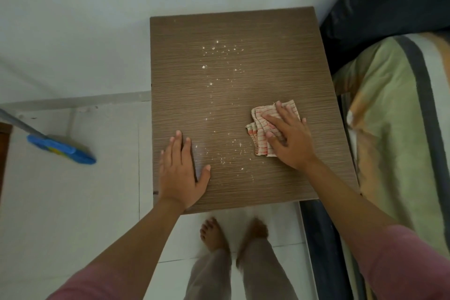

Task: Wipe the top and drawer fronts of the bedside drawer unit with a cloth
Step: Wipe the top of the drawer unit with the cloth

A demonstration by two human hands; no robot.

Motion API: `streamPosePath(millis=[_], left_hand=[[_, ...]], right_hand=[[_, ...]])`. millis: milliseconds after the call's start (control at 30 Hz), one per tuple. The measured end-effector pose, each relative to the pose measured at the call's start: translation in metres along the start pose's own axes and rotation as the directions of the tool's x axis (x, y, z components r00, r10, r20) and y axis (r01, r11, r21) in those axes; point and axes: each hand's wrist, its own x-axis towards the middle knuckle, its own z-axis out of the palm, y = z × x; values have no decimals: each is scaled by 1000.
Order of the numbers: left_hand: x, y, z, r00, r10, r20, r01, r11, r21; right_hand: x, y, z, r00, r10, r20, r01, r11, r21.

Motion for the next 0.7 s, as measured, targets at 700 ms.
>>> streamPosePath(millis=[700], left_hand=[[0, 2, 5, 991, 28, -131, -25, 999, 27]], right_hand=[[-105, -1, 19, 1000, -16, -21, 16, 1000, 14]])
